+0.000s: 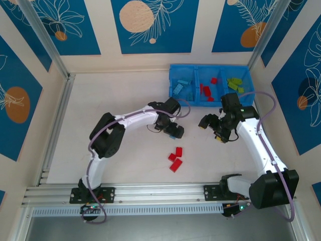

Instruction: Sort the legos into containers by color

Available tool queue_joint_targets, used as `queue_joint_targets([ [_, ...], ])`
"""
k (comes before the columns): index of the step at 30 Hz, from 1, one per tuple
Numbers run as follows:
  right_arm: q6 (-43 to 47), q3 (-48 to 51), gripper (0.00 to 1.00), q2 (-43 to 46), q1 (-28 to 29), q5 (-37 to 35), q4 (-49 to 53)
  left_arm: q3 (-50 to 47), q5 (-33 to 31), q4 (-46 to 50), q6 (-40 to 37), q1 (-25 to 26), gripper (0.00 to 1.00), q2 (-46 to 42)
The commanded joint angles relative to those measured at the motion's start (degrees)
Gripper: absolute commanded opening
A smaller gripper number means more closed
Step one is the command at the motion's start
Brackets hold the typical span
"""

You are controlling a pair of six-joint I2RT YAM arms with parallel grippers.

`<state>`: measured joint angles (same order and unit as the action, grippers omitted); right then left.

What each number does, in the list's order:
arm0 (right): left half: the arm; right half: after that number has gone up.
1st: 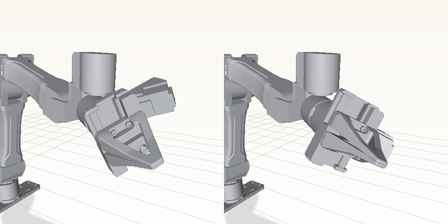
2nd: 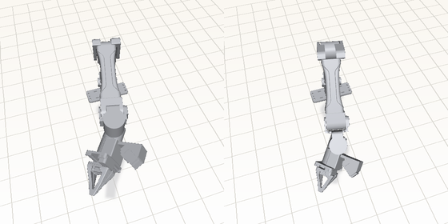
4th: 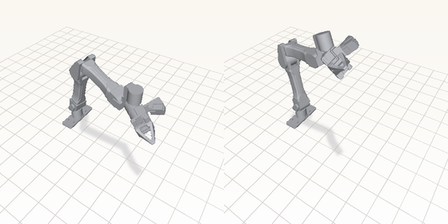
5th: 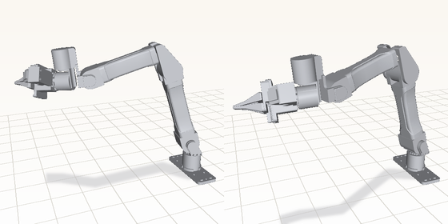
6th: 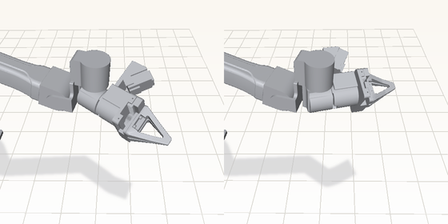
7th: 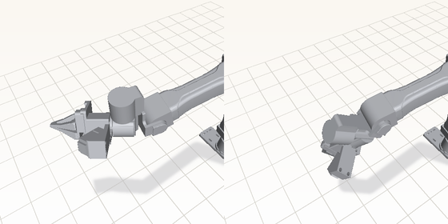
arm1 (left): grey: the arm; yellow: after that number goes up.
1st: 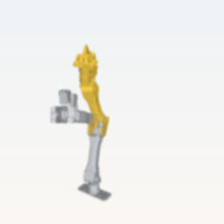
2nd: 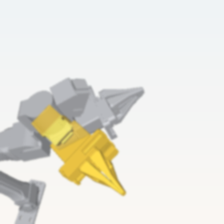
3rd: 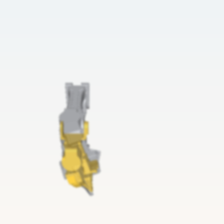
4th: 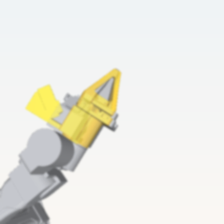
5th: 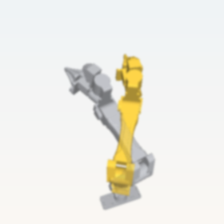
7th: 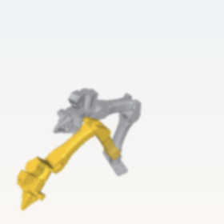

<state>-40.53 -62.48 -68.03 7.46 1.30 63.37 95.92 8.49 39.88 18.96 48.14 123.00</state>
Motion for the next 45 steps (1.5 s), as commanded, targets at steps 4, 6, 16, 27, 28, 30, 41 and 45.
queue_joint_targets([
  [4, -1.56, -0.44, 0.85, 0.93, -0.19, 2.57, 0.79, 3.29, -2.87, 3.96, -1.85, 1.02, 0.79, 3.16],
  [6, -1.52, -0.63, 0.85, 0.97, -0.26, 2.4, 0.78, 3.5, -4.4, 5.71, -2.25, 1.1, 0.71, 4.02],
  [16, -0.82, -1.78, 0.84, 0.95, 1.69, 4.68, -0.95, 4.89, -5.83, 5.15, -3.68, 1.11, 0.35, 1.42],
  [27, -3.23, -1.57, 0.82, 2.03, 3.49, 4.95, -6.16, 28.24, -16.39, 3.24, -7.54, -2.57, 0.32, 3.22],
  [28, -3.36, -1.86, 0.82, 1.86, 3.52, 4.95, -5.99, 31.64, -17.17, 3.15, -7.33, -3.38, 0.32, 5.08],
  [30, -3.32, -2.5, 0.82, 1.59, 3.63, 5.09, -5.57, 38.08, -17.43, 2.09, -7.21, -4.72, 0.32, 9.06],
  [41, -3.34, -5.73, 0.82, 2.76, 3.87, 2.68, -2.87, 56.76, -15.78, -12.75, -13.12, -7.34, 0.36, 23.55],
  [45, -3.19, -4.43, 0.82, 3.99, 3.87, 2.35, -2.25, 58.07, -14.92, -13.07, -12.32, -7.57, 0.47, 23.31],
])
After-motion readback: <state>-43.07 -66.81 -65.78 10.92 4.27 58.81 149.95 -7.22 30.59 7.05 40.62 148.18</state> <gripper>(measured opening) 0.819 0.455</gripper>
